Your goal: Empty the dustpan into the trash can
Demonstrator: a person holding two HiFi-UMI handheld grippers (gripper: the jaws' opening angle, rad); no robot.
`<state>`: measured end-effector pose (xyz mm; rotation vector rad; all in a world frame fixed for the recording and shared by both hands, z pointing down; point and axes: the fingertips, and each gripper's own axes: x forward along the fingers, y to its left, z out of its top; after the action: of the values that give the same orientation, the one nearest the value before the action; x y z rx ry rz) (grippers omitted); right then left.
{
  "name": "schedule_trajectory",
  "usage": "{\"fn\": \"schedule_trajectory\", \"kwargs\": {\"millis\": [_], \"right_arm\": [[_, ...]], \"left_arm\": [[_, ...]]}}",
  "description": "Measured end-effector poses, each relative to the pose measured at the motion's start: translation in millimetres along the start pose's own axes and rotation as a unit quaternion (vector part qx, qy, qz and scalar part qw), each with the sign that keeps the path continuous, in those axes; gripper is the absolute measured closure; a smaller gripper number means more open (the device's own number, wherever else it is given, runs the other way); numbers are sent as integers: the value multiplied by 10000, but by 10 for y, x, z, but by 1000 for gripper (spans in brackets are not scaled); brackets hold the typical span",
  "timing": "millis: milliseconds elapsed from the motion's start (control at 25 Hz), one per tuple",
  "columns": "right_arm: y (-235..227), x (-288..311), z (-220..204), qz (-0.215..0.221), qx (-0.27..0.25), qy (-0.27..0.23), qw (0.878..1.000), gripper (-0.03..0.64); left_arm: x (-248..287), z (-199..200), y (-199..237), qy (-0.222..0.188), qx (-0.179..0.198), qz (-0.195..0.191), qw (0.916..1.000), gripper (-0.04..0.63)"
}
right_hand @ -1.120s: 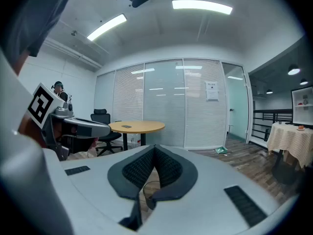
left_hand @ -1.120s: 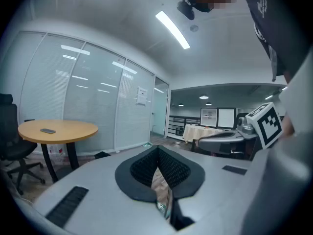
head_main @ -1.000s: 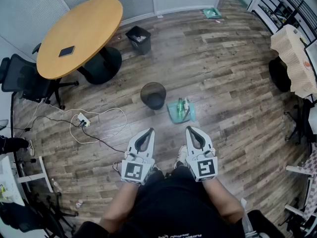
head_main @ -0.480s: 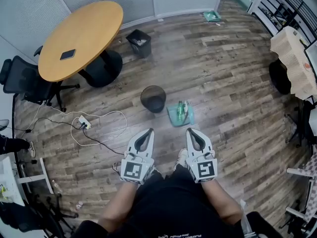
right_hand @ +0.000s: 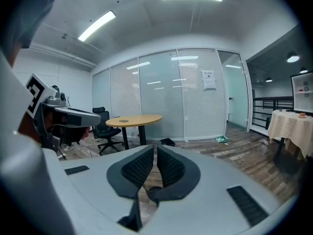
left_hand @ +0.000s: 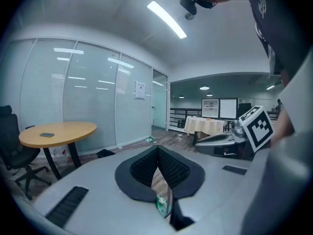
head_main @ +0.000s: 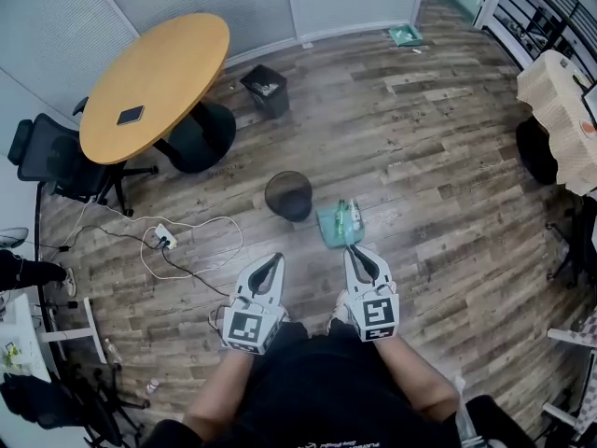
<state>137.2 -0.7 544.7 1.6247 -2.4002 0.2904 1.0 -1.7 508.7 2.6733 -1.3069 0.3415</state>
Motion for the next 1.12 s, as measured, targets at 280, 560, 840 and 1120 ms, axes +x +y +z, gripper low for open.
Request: {"fn": "schedule_trajectory", "kwargs": {"millis": [280,560,840,1120], "right_arm": [[-180,351,-226,-20,162,517,9985,514],[-339,782,-477,-390,292,1150,9922,477],[-503,1193,-874,-772,475,1981,9760,431],[-681,1416,-1348,-1046,564,2722,9549,386]], "left_arm": [[193,-94,246,173,-300,222,9992,574],[705,-130,594,170,-695,-168,9973,574],[1095,-311,993,439,-817,-577,9940,573],[1410,-504,1125,601,-600,-1043,9909,574]]}}
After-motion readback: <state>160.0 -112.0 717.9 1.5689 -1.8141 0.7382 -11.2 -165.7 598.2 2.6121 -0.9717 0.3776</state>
